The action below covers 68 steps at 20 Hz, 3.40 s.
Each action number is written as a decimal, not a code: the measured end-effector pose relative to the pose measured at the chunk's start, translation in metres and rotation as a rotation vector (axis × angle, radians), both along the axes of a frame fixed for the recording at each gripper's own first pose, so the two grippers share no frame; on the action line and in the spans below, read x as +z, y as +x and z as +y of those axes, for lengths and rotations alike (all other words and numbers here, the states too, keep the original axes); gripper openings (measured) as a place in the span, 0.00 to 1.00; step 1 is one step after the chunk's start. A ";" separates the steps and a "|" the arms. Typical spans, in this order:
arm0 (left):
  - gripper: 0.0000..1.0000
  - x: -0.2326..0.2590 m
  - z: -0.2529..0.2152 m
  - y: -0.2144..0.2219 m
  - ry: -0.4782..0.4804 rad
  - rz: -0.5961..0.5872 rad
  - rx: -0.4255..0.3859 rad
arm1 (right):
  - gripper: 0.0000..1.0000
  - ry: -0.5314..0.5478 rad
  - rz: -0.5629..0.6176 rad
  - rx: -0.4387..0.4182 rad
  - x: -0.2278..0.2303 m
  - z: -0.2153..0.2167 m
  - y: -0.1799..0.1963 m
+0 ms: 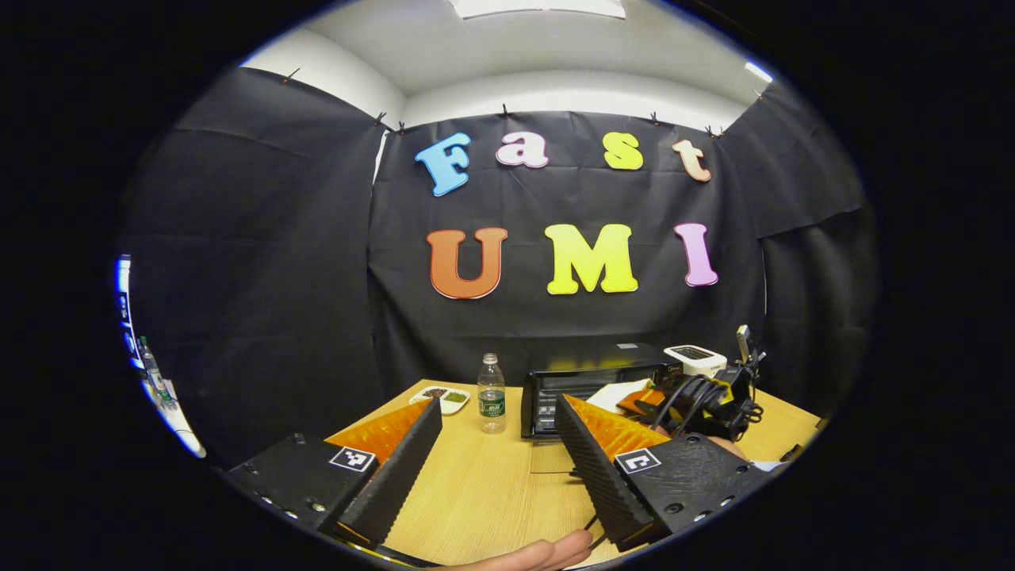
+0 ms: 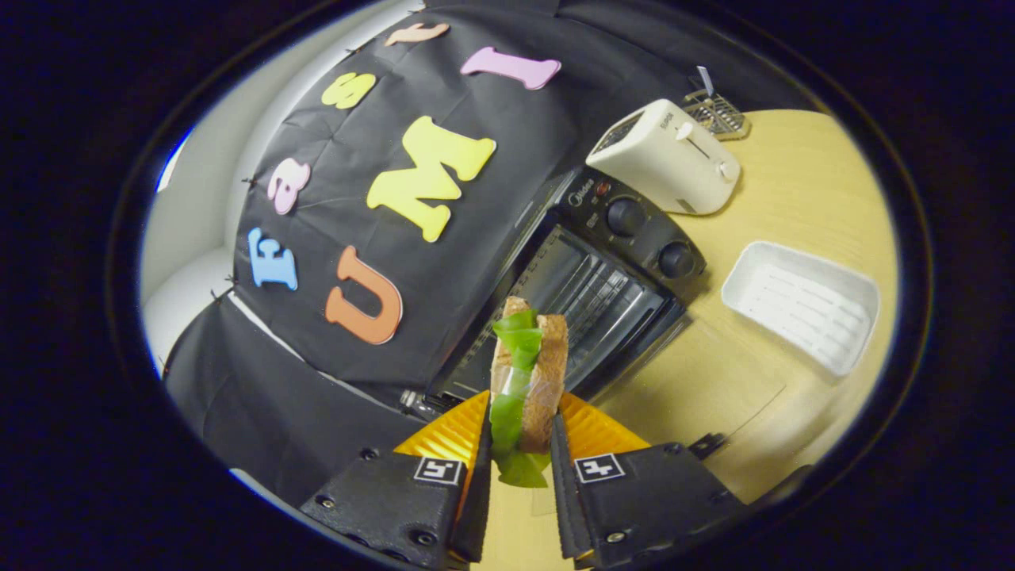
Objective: Open the electric oven with the left hand, put the food in, and close the electric oven.
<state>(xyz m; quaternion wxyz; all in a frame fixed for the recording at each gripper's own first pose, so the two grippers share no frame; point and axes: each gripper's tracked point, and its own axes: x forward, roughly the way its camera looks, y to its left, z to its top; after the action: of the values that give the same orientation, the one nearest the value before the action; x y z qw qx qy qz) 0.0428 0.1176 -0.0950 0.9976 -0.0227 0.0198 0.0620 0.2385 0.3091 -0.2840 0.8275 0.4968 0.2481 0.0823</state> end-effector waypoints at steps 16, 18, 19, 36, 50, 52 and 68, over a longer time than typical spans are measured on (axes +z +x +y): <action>0.94 -0.040 0.044 -0.001 -0.125 0.067 -0.003 | 0.39 -0.104 -0.047 -0.208 -0.067 0.040 0.139; 0.94 -0.042 0.045 0.002 -0.103 0.072 -0.006 | 0.42 -0.109 -0.040 -0.200 -0.071 0.040 0.139; 0.94 -0.043 0.046 0.003 -0.094 0.071 -0.004 | 0.43 -0.109 -0.037 -0.201 -0.072 0.039 0.140; 0.94 -0.041 0.043 0.001 -0.024 0.095 -0.023 | 0.95 -0.864 -0.008 0.233 -0.084 0.060 0.125; 0.97 -0.028 0.038 -0.005 0.042 0.075 -0.052 | 0.95 -0.866 0.107 0.463 -0.050 0.048 0.060; 0.97 -0.028 0.038 -0.003 0.041 0.082 -0.040 | 0.95 -0.869 0.053 0.445 -0.025 0.038 0.049; 0.97 -0.058 -0.025 0.061 -0.009 0.159 -0.075 | 0.95 -0.920 -0.334 0.166 0.162 -0.129 -0.071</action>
<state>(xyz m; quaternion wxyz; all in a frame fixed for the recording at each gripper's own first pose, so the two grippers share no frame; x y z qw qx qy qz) 0.1039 0.0926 -0.1527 0.9944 -0.0215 0.1000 0.0260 0.1673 0.1797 -0.1224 0.9801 0.0385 0.1616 0.1083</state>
